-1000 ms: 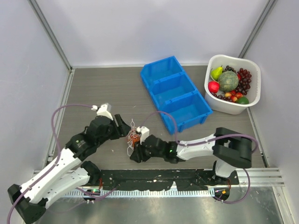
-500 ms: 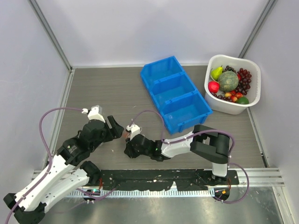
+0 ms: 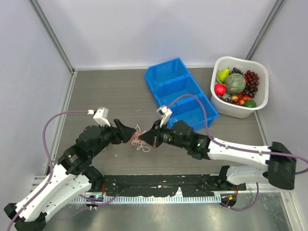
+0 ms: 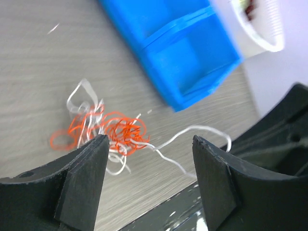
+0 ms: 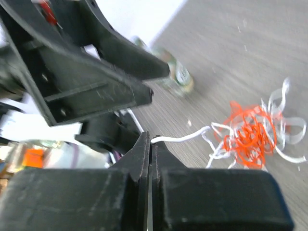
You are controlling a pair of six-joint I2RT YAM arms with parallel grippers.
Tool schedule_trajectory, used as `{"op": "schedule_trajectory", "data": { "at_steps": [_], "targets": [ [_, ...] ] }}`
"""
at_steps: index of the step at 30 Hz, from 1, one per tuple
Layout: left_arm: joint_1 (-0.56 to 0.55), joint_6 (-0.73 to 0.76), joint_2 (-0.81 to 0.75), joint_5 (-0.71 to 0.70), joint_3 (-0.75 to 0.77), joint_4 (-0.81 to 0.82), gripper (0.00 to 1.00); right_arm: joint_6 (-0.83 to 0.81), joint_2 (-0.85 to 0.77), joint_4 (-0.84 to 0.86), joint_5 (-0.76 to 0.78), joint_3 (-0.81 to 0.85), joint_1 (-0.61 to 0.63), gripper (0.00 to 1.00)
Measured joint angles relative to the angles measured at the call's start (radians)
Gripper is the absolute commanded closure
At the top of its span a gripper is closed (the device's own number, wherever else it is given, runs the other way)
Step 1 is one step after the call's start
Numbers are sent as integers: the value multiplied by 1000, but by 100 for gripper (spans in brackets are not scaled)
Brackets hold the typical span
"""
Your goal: Untangle the cables
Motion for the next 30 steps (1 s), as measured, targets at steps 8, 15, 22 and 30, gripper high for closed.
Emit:
{"op": "schedule_trajectory", "data": {
  "at_steps": [8, 15, 22, 30],
  "targets": [
    [0, 123, -133, 108, 0, 245, 18, 3, -130, -111, -140, 224, -106, 100],
    [0, 195, -91, 243, -35, 454, 19, 2, -94, -182, -211, 432, -151, 99],
    [0, 217, 50, 335, -58, 631, 16, 26, -46, -201, -240, 500, -161, 99],
    [0, 241, 268, 243, -69, 810, 30, 71, 34, -207, -273, 555, -165, 99]
  ]
}}
